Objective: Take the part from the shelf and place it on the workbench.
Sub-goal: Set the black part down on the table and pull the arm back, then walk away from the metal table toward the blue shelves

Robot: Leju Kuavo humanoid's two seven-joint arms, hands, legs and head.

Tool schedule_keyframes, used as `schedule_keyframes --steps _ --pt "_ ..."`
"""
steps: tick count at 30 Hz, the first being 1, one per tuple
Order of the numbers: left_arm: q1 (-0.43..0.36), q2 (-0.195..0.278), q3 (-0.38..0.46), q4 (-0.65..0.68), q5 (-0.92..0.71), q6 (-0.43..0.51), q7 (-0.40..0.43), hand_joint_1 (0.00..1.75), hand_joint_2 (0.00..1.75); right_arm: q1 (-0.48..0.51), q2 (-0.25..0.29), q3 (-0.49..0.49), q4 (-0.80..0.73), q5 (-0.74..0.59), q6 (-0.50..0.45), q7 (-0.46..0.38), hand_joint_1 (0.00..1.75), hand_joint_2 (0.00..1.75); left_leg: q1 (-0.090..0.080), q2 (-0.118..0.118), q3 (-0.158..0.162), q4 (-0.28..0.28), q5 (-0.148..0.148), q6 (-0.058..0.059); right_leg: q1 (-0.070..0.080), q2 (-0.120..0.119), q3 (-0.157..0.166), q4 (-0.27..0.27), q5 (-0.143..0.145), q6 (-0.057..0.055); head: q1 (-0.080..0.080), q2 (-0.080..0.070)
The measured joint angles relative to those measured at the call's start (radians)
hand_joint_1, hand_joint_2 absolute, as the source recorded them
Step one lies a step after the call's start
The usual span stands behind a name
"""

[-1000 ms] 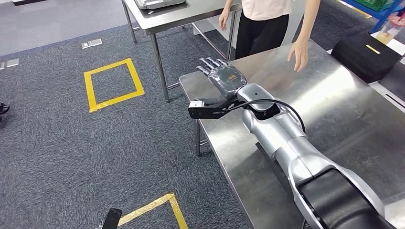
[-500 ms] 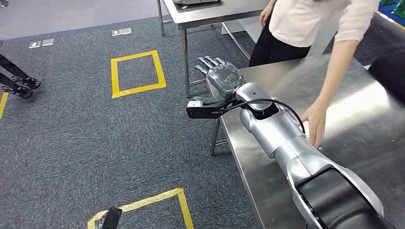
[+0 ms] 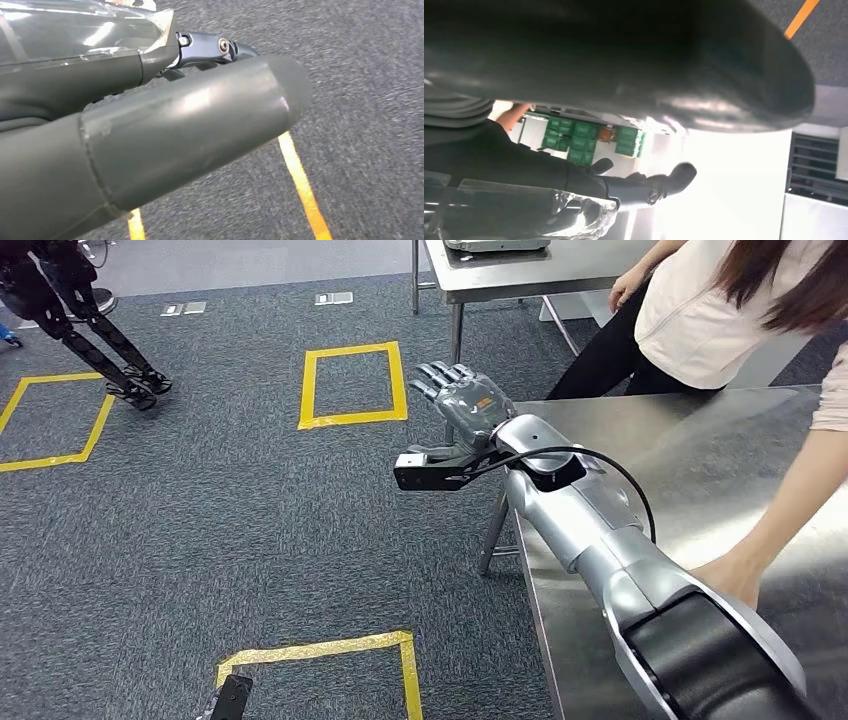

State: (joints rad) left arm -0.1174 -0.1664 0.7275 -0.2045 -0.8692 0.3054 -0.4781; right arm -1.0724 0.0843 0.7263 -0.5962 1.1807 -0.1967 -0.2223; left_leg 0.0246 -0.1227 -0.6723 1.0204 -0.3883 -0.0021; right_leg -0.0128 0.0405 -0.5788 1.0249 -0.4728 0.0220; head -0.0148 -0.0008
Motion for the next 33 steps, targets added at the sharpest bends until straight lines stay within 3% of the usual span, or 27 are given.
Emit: schedule_keyframes --steps 2,4,6,7,9,11,13,15,17,19,21,22,23,25,27,28,30,31,33 --pt "0.003 0.001 0.0 0.0 0.0 0.0 -0.001 0.0 0.0 -0.004 0.005 0.0 0.0 0.0 -0.001 0.0 0.0 0.0 -0.001 0.043 -0.02 0.039 -0.028 -0.007 -0.002 -0.02 0.003 -0.008 0.007 -0.023 -0.003 0.0" --pt "0.002 0.001 0.0 0.0 0.0 0.001 -0.002 0.0 0.0 -0.004 0.009 0.001 0.0 0.0 -0.002 0.0 0.0 0.0 -0.003 0.1 -0.071 0.157 -0.093 -0.01 0.004 -0.042 0.003 -0.011 0.008 -0.04 -0.007 0.0" --pt "0.003 0.001 0.0 0.0 0.0 0.001 -0.002 0.0 0.0 0.002 0.008 0.001 0.0 0.0 -0.002 0.0 0.0 0.0 -0.002 0.116 -0.121 0.272 -0.137 -0.013 0.013 -0.067 0.002 -0.011 0.007 -0.046 -0.007 0.0" --pt "0.003 0.001 0.0 0.0 0.001 0.001 -0.002 0.0 0.0 0.004 0.008 0.001 0.0 0.0 -0.002 0.0 0.0 0.0 -0.002 0.119 -0.124 0.283 -0.135 -0.013 0.015 -0.08 0.002 -0.011 0.007 -0.048 -0.007 0.0" --pt "0.004 0.002 0.0 0.0 0.002 0.001 -0.002 0.0 0.0 0.006 0.009 0.002 0.0 0.0 -0.003 0.0 0.0 0.0 -0.004 0.132 -0.067 0.192 -0.088 -0.008 0.02 -0.102 0.003 -0.011 0.005 -0.049 -0.007 0.0" --pt "0.003 0.003 0.0 0.0 0.002 0.001 -0.003 0.0 0.0 0.005 0.009 0.002 0.0 0.0 -0.004 0.0 0.0 0.0 -0.014 0.176 0.009 0.058 -0.049 0.004 0.027 -0.122 0.004 -0.011 0.003 -0.047 -0.006 0.0" --pt "0.001 0.004 0.0 0.0 0.002 0.001 -0.003 0.0 0.0 0.006 0.009 0.002 0.0 0.001 -0.004 0.0 0.0 0.0 -0.024 0.195 0.035 0.006 -0.042 0.015 0.034 -0.139 0.003 -0.011 0.0 -0.042 -0.005 0.0" --pt "0.001 0.003 0.0 0.0 0.002 0.002 -0.003 0.0 0.0 0.006 0.011 0.002 0.0 0.002 -0.005 0.0 0.0 0.0 -0.023 0.171 0.034 -0.001 -0.034 0.024 0.036 -0.152 0.003 -0.01 -0.003 -0.036 -0.004 0.0" --pt "0.001 0.003 0.001 0.0 0.003 0.002 -0.004 0.0 0.0 0.006 0.011 0.002 0.0 0.003 -0.006 0.0 0.0 0.0 -0.017 0.152 0.037 -0.012 -0.024 0.036 0.033 -0.119 -0.013 0.025 -0.026 -0.031 -0.003 0.0" --pt "-0.002 0.002 0.001 0.0 0.004 0.002 -0.006 0.0 0.0 0.009 0.007 0.002 0.001 0.003 -0.008 0.0 0.0 0.0 -0.014 0.129 0.039 -0.019 -0.018 0.044 0.023 -0.067 -0.064 0.138 -0.078 -0.032 -0.003 0.0" --pt "-0.002 0.001 0.001 0.0 0.004 0.002 -0.007 0.0 0.0 0.017 0.003 0.002 0.003 0.004 -0.008 0.001 0.0 0.0 -0.013 0.102 0.038 -0.018 -0.017 0.045 0.013 -0.05 -0.121 0.263 -0.119 -0.028 -0.003 0.0" --pt "-0.001 0.0 0.001 0.0 0.004 0.002 -0.008 0.0 0.0 0.022 0.002 0.002 0.004 0.005 -0.008 0.001 0.0 0.0 -0.013 0.088 0.038 -0.018 -0.016 0.044 0.009 -0.047 -0.132 0.283 -0.12 -0.021 -0.003 0.0" --pt "0.0 0.0 0.001 0.0 0.005 0.003 -0.008 0.0 0.0 0.025 0.001 0.002 0.005 0.006 -0.008 0.002 0.0 0.0 -0.011 0.073 0.038 -0.016 -0.016 0.042 0.004 -0.045 -0.124 0.263 -0.105 -0.01 -0.003 0.0" --pt "0.0 0.0 0.002 0.0 0.005 0.003 -0.008 0.0 0.0 0.026 0.0 0.002 0.006 0.008 -0.01 0.002 0.0 0.0 -0.005 0.045 0.037 -0.012 -0.017 0.034 -0.011 -0.021 -0.068 0.132 -0.047 0.015 -0.002 0.0" --pt "0.0 0.001 0.002 0.0 0.006 0.004 -0.009 0.0 0.0 0.026 0.0 0.002 0.008 0.01 -0.012 0.002 0.0 0.0 -0.002 0.022 0.029 -0.006 -0.017 0.018 -0.019 0.012 -0.02 0.026 -0.007 0.025 -0.002 0.0" --pt "0.001 0.002 0.002 0.0 0.006 0.004 -0.009 0.0 0.0 0.027 0.001 0.002 0.009 0.01 -0.013 0.002 0.0 0.0 -0.001 0.012 0.024 -0.006 -0.015 0.01 -0.018 0.02 -0.013 0.008 -0.001 0.022 -0.002 0.0" --pt "0.006 0.002 0.003 0.0 0.006 0.005 -0.01 0.0 0.0 0.028 0.004 0.003 0.009 0.011 -0.015 0.002 0.0 0.0 0.003 -0.004 0.018 -0.01 -0.009 -0.005 -0.014 0.002 -0.012 0.007 0.005 0.01 -0.004 0.0" --pt "0.009 0.002 0.003 0.0 0.007 0.006 -0.01 0.0 0.0 0.028 0.008 0.003 0.009 0.012 -0.015 0.002 0.0 0.0 0.003 0.005 0.013 -0.007 -0.012 -0.009 -0.014 -0.007 -0.01 0.005 0.008 0.003 -0.004 0.0" --pt "0.011 0.002 0.003 0.0 0.008 0.006 -0.01 0.0 0.0 0.025 0.014 0.003 0.009 0.012 -0.015 0.001 0.0 0.0 0.001 0.057 -0.014 0.05 -0.048 -0.014 -0.014 -0.026 -0.008 -0.001 0.012 -0.014 -0.01 0.0"
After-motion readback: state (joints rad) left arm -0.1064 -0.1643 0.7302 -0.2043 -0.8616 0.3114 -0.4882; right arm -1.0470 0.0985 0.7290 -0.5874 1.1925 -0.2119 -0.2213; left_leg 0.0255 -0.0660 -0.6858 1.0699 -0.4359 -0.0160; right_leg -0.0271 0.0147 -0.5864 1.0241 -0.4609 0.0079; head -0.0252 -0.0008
